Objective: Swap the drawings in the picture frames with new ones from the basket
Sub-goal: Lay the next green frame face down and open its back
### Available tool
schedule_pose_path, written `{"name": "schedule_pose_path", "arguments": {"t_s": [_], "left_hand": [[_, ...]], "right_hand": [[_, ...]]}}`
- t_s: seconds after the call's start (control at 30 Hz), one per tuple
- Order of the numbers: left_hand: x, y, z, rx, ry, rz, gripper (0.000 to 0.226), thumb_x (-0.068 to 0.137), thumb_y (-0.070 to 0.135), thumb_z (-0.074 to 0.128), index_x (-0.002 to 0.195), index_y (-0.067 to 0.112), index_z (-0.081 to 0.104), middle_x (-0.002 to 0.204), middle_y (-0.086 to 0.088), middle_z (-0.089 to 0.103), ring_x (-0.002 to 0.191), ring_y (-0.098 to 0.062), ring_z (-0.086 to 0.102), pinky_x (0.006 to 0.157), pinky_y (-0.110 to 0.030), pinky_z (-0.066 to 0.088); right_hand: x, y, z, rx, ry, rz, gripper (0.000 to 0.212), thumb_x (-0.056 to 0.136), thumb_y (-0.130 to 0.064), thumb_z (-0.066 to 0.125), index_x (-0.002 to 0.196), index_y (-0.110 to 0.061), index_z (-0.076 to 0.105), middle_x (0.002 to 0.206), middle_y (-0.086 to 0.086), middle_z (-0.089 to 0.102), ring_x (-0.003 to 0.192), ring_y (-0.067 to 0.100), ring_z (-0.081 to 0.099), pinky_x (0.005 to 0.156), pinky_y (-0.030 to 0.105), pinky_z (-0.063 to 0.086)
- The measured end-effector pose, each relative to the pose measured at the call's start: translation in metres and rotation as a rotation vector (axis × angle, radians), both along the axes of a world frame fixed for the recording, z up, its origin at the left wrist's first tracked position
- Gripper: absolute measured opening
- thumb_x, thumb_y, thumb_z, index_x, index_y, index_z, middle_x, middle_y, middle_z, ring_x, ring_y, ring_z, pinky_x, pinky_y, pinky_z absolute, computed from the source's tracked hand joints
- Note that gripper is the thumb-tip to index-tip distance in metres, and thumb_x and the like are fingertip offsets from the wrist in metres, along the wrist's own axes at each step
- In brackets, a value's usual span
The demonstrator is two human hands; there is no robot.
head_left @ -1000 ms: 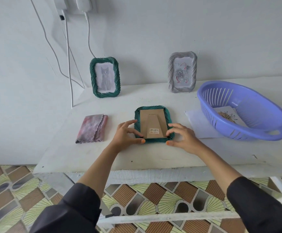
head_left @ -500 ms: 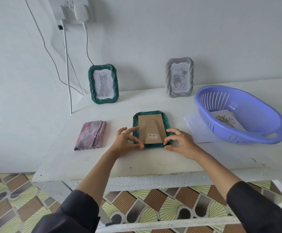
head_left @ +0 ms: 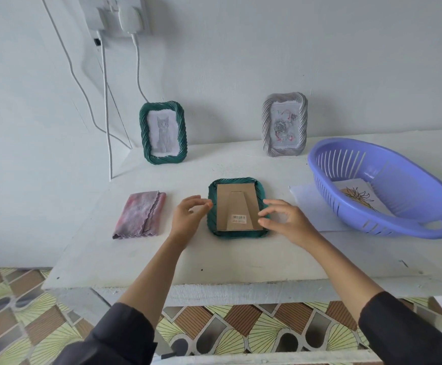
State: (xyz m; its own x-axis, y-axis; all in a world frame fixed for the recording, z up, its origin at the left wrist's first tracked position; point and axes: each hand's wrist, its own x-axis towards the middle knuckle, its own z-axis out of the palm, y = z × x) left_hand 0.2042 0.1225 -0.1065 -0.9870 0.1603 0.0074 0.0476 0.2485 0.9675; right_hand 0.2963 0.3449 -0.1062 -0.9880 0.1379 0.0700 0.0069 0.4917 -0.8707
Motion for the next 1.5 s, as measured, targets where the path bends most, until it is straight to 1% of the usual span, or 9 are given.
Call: {"name": "schedule_pose_path", "arguments": {"t_s": [0.13,0.27,0.47,0.73,0.87,1.13,1.33,1.43,1.5], "left_hand": [[-0.004,0.019,-0.002,-0.177,0.021,0.228,0.014,0.084,0.025,0.062,0.09,0.02,0.074,0.103,0.003,0.071,0.093,-0.014,0.059,0.075,-0.025,0.043],[-0.009,0.032,-0.002,-0.297,0.022,0.278,0.02,0.083,0.028,0.06,0.093,0.021,0.076,0.103,0.001,0.073,0.114,-0.024,0.049,0.087,-0.03,0.046],[-0.008,0.042,-0.001,-0.417,0.03,0.274,0.02,0.084,0.027,0.058,0.093,0.024,0.076,0.106,-0.002,0.07,0.113,-0.028,0.043,0.079,-0.028,0.038],[-0.007,0.047,0.01,-0.343,-0.061,0.302,0.019,0.083,0.023,0.058,0.085,0.02,0.076,0.088,0.0,0.07,0.1,-0.021,0.038,0.073,-0.027,0.036],[-0.006,0.049,0.018,-0.209,-0.052,0.305,0.012,0.078,0.021,0.062,0.076,0.022,0.074,0.079,0.004,0.068,0.091,-0.021,0.06,0.077,-0.031,0.051],[0.003,0.059,0.037,-0.108,-0.074,0.154,0.029,0.083,0.011,0.058,0.111,0.016,0.056,0.09,-0.001,0.064,0.077,-0.015,0.057,0.053,-0.018,0.038],[-0.004,0.056,0.043,0.025,-0.147,0.14,0.036,0.087,-0.001,0.045,0.117,0.008,0.063,0.103,-0.007,0.063,0.082,-0.02,0.056,0.076,-0.031,0.05],[-0.013,0.035,0.053,0.09,-0.11,0.255,0.036,0.087,-0.005,0.044,0.117,0.002,0.062,0.098,-0.01,0.061,0.078,-0.019,0.054,0.066,-0.025,0.046],[-0.023,0.013,0.056,0.08,-0.084,0.371,0.035,0.088,-0.003,0.043,0.117,0.003,0.062,0.108,-0.014,0.064,0.092,-0.025,0.059,0.079,-0.03,0.05]], "right_hand": [[-0.025,-0.003,0.002,0.036,0.115,-0.243,0.015,0.082,-0.014,0.066,0.096,-0.011,0.071,0.121,0.002,0.062,0.109,0.01,0.054,0.094,0.021,0.034],[-0.05,-0.006,-0.002,0.2,0.054,-0.26,0.026,0.084,-0.024,0.062,0.11,-0.018,0.068,0.134,-0.001,0.054,0.123,0.016,0.05,0.101,0.029,0.034],[-0.053,-0.008,-0.017,0.307,0.025,-0.236,0.032,0.086,-0.028,0.06,0.116,-0.022,0.064,0.141,-0.001,0.048,0.127,0.017,0.047,0.107,0.034,0.033],[-0.051,-0.006,-0.016,0.272,0.031,-0.228,0.031,0.085,-0.028,0.061,0.115,-0.023,0.065,0.14,-0.002,0.049,0.126,0.017,0.047,0.108,0.038,0.032],[-0.051,-0.006,-0.015,0.267,0.032,-0.228,0.031,0.086,-0.028,0.061,0.116,-0.023,0.064,0.14,-0.001,0.049,0.125,0.017,0.048,0.108,0.038,0.033],[-0.052,-0.006,-0.015,0.317,0.017,-0.226,0.033,0.09,-0.029,0.053,0.123,-0.022,0.059,0.14,-0.001,0.048,0.128,0.017,0.045,0.108,0.039,0.032],[-0.052,-0.006,-0.013,0.284,0.012,-0.24,0.036,0.093,-0.023,0.048,0.129,-0.021,0.053,0.142,-0.003,0.047,0.129,0.018,0.043,0.11,0.036,0.029],[-0.051,-0.005,-0.014,0.274,0.008,-0.226,0.037,0.093,-0.027,0.049,0.13,-0.022,0.053,0.143,-0.003,0.045,0.131,0.017,0.042,0.111,0.036,0.027],[-0.049,-0.005,-0.014,0.278,0.006,-0.21,0.037,0.091,-0.029,0.052,0.127,-0.024,0.055,0.144,-0.003,0.044,0.131,0.016,0.041,0.112,0.038,0.027]]}}
